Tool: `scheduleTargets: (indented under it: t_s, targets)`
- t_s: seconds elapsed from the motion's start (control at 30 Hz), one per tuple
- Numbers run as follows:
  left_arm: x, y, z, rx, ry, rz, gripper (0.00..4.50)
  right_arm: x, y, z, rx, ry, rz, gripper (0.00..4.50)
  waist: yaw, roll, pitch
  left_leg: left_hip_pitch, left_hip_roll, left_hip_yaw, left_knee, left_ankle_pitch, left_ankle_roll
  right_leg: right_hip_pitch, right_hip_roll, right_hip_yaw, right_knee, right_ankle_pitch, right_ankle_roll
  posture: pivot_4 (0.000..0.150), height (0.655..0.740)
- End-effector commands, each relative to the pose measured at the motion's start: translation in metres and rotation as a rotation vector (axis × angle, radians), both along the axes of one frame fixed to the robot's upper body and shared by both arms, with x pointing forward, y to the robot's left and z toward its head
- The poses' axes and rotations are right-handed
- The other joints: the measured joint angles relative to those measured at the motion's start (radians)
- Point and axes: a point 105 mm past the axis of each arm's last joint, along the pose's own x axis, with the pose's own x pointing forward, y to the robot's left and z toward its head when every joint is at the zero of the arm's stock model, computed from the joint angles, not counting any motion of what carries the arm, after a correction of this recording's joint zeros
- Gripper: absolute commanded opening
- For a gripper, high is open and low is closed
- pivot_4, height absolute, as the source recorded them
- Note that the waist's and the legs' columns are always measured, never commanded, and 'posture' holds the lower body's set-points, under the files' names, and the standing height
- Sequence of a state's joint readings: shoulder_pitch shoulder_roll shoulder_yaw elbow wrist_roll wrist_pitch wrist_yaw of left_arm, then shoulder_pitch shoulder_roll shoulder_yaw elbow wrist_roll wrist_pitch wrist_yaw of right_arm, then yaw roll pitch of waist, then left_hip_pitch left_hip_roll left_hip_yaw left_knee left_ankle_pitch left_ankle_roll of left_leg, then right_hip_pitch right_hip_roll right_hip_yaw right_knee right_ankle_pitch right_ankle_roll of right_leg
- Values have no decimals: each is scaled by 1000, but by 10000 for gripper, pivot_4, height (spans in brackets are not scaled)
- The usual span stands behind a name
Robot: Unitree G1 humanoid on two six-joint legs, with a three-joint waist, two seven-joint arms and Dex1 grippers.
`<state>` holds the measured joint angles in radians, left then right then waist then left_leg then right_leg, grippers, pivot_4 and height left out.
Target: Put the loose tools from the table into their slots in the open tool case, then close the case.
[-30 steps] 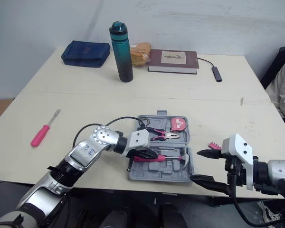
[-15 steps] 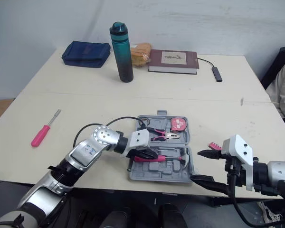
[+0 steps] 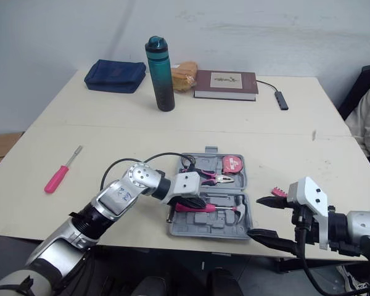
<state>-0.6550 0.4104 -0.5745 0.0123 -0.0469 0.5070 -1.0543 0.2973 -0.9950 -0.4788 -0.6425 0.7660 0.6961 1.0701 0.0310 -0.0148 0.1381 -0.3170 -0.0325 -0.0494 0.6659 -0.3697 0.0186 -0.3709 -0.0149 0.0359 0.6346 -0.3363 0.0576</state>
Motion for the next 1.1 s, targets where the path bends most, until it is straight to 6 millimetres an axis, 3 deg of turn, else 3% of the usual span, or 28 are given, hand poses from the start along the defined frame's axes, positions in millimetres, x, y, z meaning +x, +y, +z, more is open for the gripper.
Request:
scheduleTargets:
  t_s: [0.03, 0.13, 0.2, 0.4, 0.53, 0.6, 0.7, 0.83, 0.97, 1.1]
  targets:
    - [6, 13, -25, 41, 101, 108, 179, 1, 2, 8, -3, -56, 5, 45000, 2, 0, 0, 0, 0, 0, 0, 0, 0, 0, 0, 0, 0, 0, 0, 1500, 7400]
    - [19, 5, 27, -151, 20, 96, 179, 3, 1, 9, -5, -71, -6, 45000, 4, 2, 5, -2, 0, 0, 0, 0, 0, -3, 0, 0, 0, 1, 1, 1500, 7400]
    - [22, 7, 44, -186, -7, 92, 179, 5, 0, 9, -7, -75, -11, 45000, 2, -1, 12, -5, 0, 0, 2, 2, 0, -10, 0, 0, 1, 1, 2, 1500, 7400]
    - [10, 24, 84, -292, 1, 39, 179, 11, -3, 11, -6, -94, -32, 45000, -4, 2, 14, -39, 0, 1, 13, 7, -11, -47, 2, -1, 17, 1, 1, 1500, 7400]
    - [4, 52, 91, -285, -15, 83, 179, 15, -9, 12, -14, -105, -50, 45000, -7, 2, 18, -41, 0, 1, 16, 7, -11, -48, 2, 0, 16, 1, 1, 1500, 7400]
    - [7, 74, 91, -314, 12, 202, 179, 21, -15, 14, -16, -123, -82, 45000, -6, 4, 22, -36, 0, 1, 16, 6, -10, -43, 1, 0, 16, 1, 1, 1500, 7400]
    - [2, 109, 97, -395, 53, 380, 7781, 24, -25, 14, -15, -117, -120, 45000, -9, 4, 24, -34, 0, 1, 16, 4, -5, -41, 1, 0, 17, 1, 1, 1500, 7400]
    - [-13, 138, 97, -437, 56, 506, 25466, 26, -33, 15, -18, -112, -139, 45000, -3, 5, 31, -35, 0, 0, 15, 4, -6, -43, 1, -1, 17, 1, 0, 1500, 7400]
    - [-34, 194, 85, -480, 56, 804, 43533, 32, -53, 19, -23, -117, -201, 45000, -8, 6, 32, -35, 0, 1, 15, 6, -9, -42, 1, 0, 14, 1, 0, 1500, 7400]
    - [-54, 239, 76, -502, -3, 1068, 44388, 39, -70, 21, -29, -121, -240, 45000, -7, 5, 35, -35, 0, 1, 15, 4, -7, -41, 1, 0, 14, 1, 0, 1500, 7400]
